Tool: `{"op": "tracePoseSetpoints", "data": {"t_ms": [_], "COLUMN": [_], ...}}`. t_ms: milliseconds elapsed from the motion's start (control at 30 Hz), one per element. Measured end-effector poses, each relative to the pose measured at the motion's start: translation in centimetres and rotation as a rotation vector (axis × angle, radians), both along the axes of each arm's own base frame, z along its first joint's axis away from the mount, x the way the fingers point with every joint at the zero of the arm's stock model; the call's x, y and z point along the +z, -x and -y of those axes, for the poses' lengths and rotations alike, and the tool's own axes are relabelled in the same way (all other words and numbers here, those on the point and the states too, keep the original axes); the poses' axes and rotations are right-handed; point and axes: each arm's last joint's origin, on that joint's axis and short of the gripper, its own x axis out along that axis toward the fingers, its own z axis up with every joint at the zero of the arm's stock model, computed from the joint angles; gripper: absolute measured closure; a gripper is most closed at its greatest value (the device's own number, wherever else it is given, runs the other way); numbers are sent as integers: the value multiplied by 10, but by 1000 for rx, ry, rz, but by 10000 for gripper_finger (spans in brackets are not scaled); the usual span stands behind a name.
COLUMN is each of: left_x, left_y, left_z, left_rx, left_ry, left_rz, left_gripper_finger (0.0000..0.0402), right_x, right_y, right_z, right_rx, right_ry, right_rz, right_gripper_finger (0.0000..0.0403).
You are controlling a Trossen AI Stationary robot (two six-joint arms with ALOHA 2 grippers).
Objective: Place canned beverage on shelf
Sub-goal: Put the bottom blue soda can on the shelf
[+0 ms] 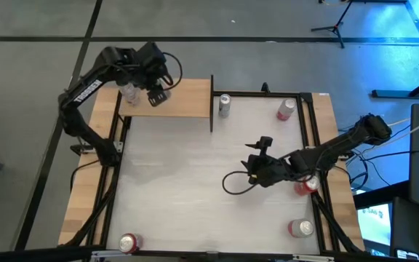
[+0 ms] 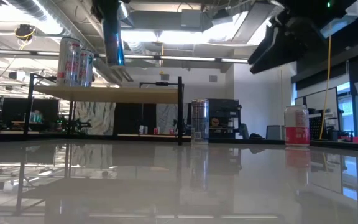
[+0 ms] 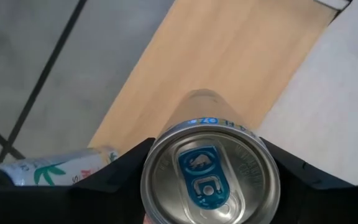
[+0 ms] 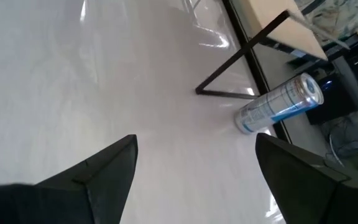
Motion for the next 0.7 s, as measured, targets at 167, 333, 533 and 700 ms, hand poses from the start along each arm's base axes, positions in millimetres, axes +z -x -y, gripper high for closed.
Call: {"op": "tracePoseSetpoints", "data": {"t_ms": [167, 333, 533, 700], "left_x": [-8, -18, -25, -25], "left_y": [-1, -4, 1, 14], "left_z": [-17, -35, -54, -67], "left_rx": [-39, -53, -87, -55], "left_ry": [36, 48, 62, 80], "left_rz": [-39, -99, -151, -140], "left_gripper_finger": [184, 184, 184, 184], "right_x": [-5, -3, -3, -7], "right_y": [-2, -9, -16, -18], "right_z": [6, 13, 26, 31], "right_rx": [29, 96, 152, 189], "right_ry": [-5, -34, -100, -134], "right_rz": [-39, -43, -57, -57], "right_gripper_finger": [77, 77, 77, 77]}}
